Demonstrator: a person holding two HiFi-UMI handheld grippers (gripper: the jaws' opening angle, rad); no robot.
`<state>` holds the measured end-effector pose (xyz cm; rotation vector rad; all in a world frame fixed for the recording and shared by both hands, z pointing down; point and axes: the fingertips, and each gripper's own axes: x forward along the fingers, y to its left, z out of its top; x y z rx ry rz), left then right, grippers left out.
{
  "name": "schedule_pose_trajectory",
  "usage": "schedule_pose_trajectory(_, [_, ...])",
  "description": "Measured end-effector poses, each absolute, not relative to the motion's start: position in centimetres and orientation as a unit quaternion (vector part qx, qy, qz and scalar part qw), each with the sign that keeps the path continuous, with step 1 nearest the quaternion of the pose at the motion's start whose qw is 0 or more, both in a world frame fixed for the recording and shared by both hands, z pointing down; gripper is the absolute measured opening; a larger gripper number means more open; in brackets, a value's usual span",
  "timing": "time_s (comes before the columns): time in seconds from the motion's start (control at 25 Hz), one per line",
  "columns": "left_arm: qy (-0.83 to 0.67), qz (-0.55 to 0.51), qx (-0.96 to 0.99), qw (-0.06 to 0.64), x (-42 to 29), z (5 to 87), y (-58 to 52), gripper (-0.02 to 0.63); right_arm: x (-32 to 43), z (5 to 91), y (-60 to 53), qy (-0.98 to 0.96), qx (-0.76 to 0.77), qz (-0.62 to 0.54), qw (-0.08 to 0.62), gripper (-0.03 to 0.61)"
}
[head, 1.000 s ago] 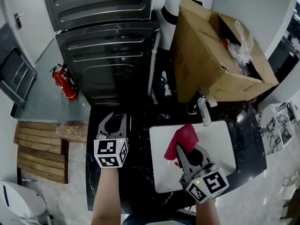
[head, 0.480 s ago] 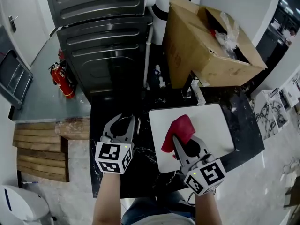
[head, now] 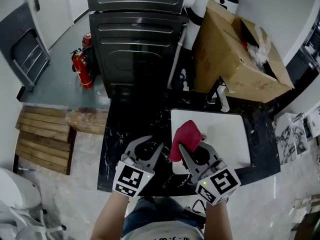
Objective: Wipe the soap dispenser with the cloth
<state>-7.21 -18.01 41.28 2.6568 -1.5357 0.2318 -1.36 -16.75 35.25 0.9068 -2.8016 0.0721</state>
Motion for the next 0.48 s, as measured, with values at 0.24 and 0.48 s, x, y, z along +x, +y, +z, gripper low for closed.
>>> schedule_pose_trajectory(0.24, [-0.487,0.066,0.870,0.030,-6.0,41.7,-16.2,0.100,-4.2,34.3,-14.1,-0.969,0.224,0.051,0.089,0.048])
schedule_pose_trajectory(0.48, [-0.485,0.084,0.870,0.029,-6.0,42.0,-16.3,0.101,-6.9,35.7,-13.8,-0.968,0.192,0.020,0.158,0.048])
